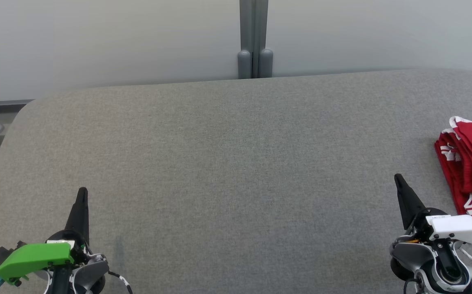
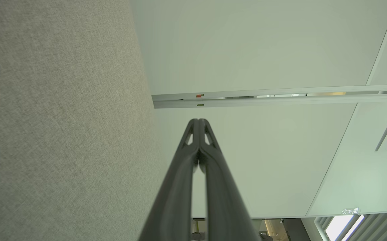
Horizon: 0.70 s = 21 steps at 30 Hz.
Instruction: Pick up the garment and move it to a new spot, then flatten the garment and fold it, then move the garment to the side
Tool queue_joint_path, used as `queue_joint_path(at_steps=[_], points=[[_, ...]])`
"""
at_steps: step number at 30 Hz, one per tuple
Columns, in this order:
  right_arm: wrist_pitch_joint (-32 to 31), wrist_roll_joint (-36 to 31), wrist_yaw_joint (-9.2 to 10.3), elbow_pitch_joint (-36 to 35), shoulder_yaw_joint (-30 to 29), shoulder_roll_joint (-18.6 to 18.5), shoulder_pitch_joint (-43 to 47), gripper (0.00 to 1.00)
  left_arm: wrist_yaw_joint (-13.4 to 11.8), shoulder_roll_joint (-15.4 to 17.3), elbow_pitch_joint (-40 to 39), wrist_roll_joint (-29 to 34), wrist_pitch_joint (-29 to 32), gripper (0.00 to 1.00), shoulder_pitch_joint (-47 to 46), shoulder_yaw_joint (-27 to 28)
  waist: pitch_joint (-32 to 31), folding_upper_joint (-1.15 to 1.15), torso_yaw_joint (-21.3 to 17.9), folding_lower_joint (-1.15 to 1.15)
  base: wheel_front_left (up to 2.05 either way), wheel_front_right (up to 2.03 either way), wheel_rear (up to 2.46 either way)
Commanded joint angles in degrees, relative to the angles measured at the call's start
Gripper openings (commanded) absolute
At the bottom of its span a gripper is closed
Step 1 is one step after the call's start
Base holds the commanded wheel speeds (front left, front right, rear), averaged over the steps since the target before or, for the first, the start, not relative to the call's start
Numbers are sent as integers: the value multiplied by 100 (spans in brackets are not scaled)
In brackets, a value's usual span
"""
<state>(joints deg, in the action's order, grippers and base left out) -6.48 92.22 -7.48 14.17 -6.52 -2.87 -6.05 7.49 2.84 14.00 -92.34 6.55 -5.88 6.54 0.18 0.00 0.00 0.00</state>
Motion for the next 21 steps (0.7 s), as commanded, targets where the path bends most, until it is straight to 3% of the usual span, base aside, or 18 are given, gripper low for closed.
queue_joint_path(at_steps=[1, 21], points=[[-20, 37, -2, -27, -7, 0, -31, 0, 0, 6, -9, -15, 18, 0, -59, 12, 0, 0, 0, 0, 0, 0, 0], [-19, 38, -2, -27, -7, 0, -31, 0, 0, 6, -9, -15, 17, 0, -59, 12, 0, 0, 0, 0, 0, 0, 0]])
